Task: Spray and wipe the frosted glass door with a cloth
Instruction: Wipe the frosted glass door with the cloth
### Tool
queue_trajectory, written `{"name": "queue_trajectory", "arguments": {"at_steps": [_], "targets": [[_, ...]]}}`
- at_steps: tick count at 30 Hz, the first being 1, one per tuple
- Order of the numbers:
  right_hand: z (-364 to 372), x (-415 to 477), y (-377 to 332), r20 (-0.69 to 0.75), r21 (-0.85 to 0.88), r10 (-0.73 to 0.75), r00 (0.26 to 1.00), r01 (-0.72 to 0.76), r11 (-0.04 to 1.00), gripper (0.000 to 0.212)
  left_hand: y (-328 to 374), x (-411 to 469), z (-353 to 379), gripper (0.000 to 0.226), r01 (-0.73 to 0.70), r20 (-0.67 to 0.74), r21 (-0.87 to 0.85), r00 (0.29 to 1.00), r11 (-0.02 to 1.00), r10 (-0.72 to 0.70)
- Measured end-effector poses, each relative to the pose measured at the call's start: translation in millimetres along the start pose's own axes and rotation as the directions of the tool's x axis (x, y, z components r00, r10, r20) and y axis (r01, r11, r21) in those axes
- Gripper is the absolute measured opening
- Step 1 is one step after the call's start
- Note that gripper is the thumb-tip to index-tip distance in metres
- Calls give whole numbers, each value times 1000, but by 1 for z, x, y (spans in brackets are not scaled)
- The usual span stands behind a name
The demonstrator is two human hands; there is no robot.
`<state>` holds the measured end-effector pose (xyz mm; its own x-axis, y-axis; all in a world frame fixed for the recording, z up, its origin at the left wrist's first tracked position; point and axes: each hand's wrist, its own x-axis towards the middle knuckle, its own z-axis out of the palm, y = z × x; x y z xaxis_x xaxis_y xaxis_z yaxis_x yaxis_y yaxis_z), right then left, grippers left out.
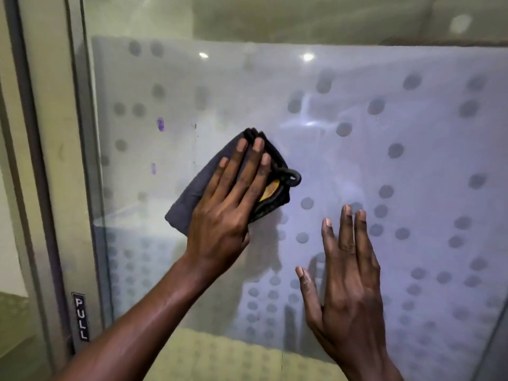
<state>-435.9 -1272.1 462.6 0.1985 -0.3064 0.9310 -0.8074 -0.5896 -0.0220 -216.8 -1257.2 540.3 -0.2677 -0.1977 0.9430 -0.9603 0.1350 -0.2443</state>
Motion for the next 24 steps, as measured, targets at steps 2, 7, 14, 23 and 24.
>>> {"name": "queue_trajectory", "arguments": {"at_steps": [2, 7, 14, 23, 24], "targets": [[-1, 0, -1, 25, -37, 1, 1000, -1, 999, 83, -9, -1, -4, 99, -36, 24, 16, 999, 999, 36], [1, 1, -6, 58, -70, 9, 998, -5, 998, 88, -56, 76, -24, 94, -34, -43, -13, 999, 999, 33], [6, 1, -7, 46, -100, 3, 999, 1, 995, 89, -67, 88, -24, 96, -4, -85, -28, 996, 1000, 2], [9, 3, -18, -7, -64, 26, 1000, -26, 998, 89, -32, -37, -3, 86, 13, 5, -4, 1000, 1000, -13], [10, 4, -20, -20, -55, 34, 999, -35, 998, 89, -39, -30, -6, 87, -18, 1, 6, 1000, 1000, 18]]}}
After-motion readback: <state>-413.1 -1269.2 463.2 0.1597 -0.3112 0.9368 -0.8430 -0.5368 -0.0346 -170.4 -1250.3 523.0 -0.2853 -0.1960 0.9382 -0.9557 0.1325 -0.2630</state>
